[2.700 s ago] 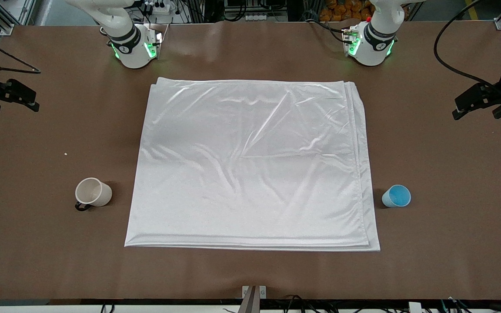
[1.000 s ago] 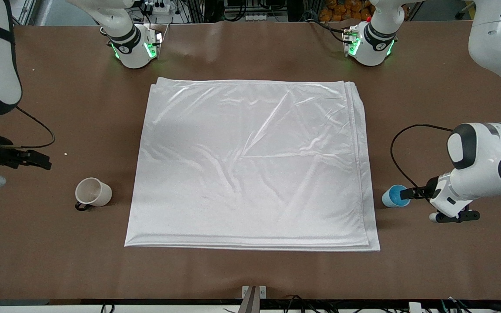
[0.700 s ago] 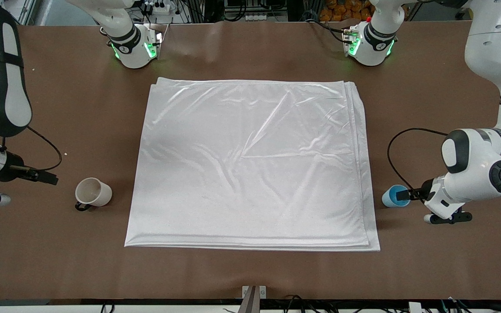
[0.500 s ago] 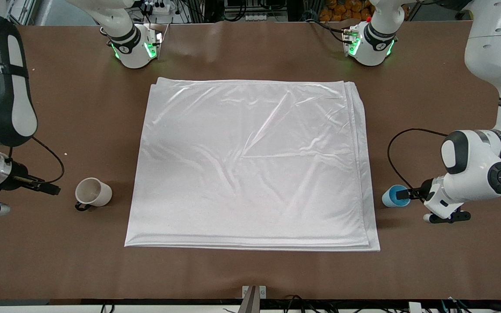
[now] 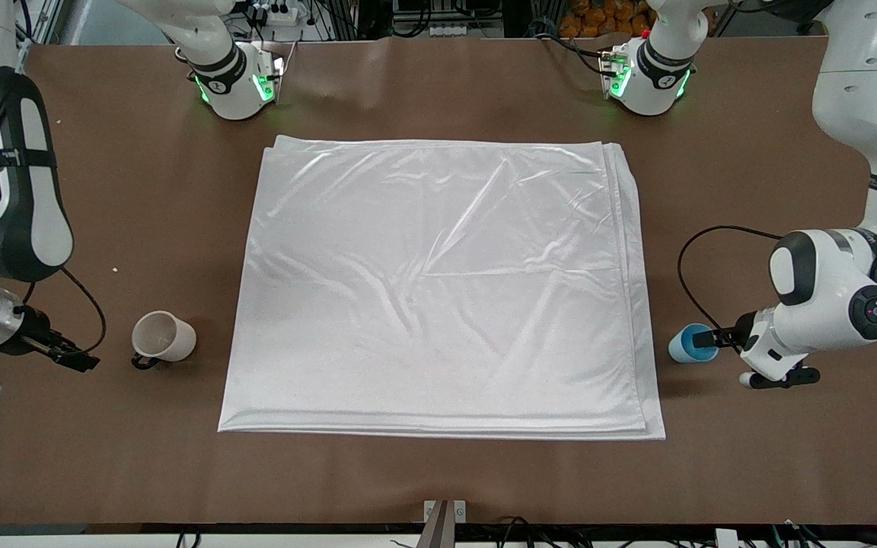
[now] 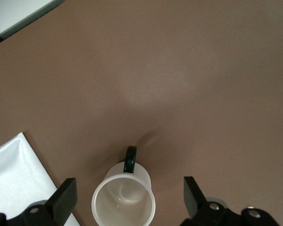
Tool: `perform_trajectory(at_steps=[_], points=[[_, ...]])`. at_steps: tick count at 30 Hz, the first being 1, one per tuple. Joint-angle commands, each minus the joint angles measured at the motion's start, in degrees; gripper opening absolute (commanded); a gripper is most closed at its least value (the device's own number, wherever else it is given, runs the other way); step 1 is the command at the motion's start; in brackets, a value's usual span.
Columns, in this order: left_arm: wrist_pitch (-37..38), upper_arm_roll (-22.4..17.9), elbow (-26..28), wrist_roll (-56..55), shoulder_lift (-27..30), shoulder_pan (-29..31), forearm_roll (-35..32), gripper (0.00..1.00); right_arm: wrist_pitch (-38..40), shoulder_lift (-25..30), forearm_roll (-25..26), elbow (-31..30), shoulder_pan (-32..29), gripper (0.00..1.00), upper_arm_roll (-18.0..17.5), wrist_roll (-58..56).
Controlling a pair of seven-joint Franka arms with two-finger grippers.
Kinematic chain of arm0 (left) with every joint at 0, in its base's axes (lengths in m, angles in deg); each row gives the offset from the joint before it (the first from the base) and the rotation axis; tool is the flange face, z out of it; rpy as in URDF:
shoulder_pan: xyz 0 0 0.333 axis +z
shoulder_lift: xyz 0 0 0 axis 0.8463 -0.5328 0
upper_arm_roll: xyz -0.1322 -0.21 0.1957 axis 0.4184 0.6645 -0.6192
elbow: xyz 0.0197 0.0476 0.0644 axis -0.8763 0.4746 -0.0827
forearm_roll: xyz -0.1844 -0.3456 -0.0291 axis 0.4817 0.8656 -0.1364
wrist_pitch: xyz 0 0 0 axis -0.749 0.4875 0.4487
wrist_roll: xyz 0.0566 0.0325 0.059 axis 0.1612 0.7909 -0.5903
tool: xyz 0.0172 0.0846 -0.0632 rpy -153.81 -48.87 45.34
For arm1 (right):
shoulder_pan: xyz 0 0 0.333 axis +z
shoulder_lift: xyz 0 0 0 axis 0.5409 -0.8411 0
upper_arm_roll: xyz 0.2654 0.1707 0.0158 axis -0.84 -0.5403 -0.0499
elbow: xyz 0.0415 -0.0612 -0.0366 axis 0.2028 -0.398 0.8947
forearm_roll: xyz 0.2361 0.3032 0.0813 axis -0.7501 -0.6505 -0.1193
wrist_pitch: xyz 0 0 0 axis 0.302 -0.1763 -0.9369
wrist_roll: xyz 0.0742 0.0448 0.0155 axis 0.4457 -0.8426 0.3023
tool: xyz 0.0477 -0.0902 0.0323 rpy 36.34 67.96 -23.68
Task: Place blue cup into white mug on cloth
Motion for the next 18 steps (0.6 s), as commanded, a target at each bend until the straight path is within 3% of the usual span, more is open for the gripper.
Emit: perform_trajectory(at_steps=[1, 3, 9, 17, 18], points=[[-2.76, 0.26, 0.83, -0.73, -0.7, 0.19, -1.65, 0.68, -0.59, -1.91, 0.32, 2.14, 0.06, 1.0, -0.54, 4.92], [-4.25, 0.26, 1.71, -0.73, -0.79, 0.28, -1.65, 0.6, -0.59, -2.52, 0.32, 2.14, -0.02, 1.0, -0.63, 5.8], [-9.96, 0.26, 5.13, -0.73, -0.7, 0.98, -1.65, 0.55, -0.86, -4.72, 0.32, 2.14, 0.42, 1.0, -0.63, 6.24], [-10.67, 0.26, 5.49, -0.64, -0.61, 0.72, -1.65, 0.0, -0.95, -8.5, 0.23, 2.14, 0.59, 1.0, -0.63, 6.15], [-10.67, 0.26, 5.49, -0.64, -0.52, 0.72, -1.65, 0.0, -0.95, -8.85, 0.23, 2.14, 0.59, 1.0, -0.63, 6.15]])
